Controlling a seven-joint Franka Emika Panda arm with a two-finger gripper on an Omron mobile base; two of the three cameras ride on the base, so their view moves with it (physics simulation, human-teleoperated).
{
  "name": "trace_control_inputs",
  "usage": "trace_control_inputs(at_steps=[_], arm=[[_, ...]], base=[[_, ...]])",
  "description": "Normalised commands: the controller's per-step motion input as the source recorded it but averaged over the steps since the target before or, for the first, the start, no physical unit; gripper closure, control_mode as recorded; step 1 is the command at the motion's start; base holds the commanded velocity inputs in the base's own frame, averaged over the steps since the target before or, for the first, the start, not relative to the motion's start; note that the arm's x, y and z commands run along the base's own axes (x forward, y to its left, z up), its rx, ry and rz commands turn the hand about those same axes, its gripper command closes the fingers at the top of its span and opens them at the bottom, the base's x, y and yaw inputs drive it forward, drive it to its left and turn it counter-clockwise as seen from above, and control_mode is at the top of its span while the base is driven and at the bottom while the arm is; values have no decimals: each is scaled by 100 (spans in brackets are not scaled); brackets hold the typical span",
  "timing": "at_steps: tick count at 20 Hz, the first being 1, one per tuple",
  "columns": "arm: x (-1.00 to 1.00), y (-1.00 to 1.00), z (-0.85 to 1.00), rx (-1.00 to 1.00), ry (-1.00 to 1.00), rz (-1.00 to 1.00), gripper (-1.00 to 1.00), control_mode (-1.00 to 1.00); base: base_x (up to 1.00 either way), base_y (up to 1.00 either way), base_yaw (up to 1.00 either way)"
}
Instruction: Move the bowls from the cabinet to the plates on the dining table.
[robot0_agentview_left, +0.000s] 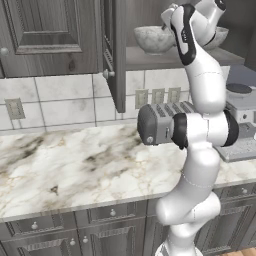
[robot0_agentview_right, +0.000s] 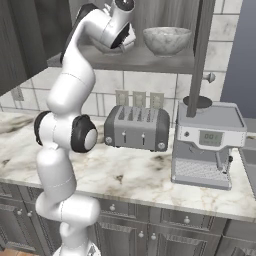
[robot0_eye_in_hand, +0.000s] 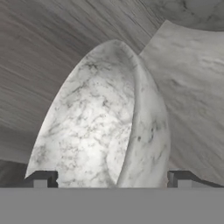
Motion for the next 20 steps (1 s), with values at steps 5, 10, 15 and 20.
trace_control_inputs(at_steps=[5,10,15,20], arm=[[0,0,0,0,4,0,100,-100],[0,0,0,0,5,0,100,-100],[0,0,0,0,1,0,100,-100],[-14,0,5,-2,7,0,100,-100]], base=[[0,0,0],[0,0,0],[0,0,0],[0,0,0]])
